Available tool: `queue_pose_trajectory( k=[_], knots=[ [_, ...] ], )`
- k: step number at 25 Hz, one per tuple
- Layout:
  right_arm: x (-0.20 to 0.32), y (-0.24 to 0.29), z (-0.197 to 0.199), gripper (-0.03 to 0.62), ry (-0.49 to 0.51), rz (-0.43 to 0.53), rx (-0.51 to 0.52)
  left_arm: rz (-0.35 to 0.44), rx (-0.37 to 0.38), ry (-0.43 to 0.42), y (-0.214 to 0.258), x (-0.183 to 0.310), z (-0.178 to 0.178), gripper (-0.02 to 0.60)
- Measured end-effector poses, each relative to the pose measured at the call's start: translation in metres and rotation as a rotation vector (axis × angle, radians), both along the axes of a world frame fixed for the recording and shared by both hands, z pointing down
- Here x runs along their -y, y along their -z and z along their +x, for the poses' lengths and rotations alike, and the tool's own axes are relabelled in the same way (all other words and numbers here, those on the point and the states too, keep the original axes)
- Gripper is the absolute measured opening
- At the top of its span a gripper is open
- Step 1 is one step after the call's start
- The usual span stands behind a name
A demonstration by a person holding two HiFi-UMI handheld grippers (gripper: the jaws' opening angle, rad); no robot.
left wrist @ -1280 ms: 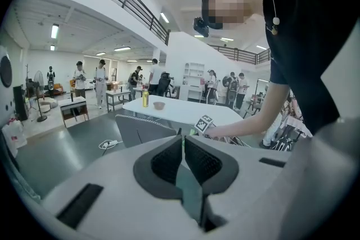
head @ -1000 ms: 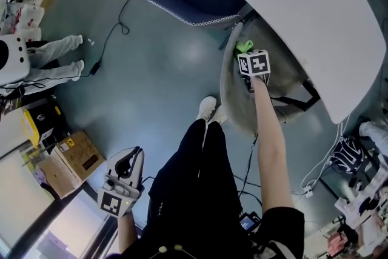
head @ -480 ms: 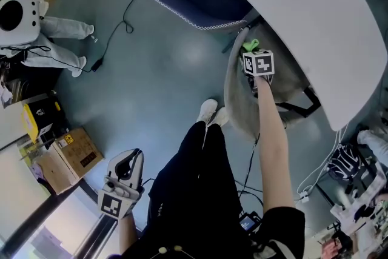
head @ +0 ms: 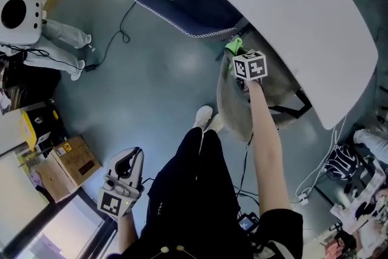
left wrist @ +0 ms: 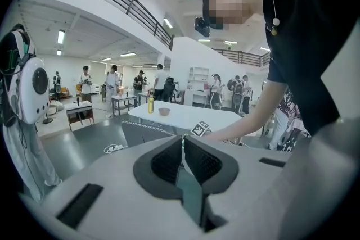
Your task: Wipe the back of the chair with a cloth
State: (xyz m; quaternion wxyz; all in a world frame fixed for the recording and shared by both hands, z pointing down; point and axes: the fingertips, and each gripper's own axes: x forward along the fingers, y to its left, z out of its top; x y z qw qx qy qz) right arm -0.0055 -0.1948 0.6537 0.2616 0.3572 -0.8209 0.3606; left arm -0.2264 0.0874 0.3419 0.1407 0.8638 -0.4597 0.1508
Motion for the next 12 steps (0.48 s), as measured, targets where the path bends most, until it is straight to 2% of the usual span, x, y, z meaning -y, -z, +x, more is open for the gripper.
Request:
queue_pose_trajectory(
  k=[7,12],
  knots=[
    [-0.01,0.025,-0.015,0.02,0.074,0.023,0.035,0.033,-0.008,-0.003,0.007,0.002,0.0,0.017],
    [-0.024,0.055,-0.011,0.02,0.074,0.052,0.022,0.057,-0.024,-0.009,0.011,0.007,0.001,0.017]
  ],
)
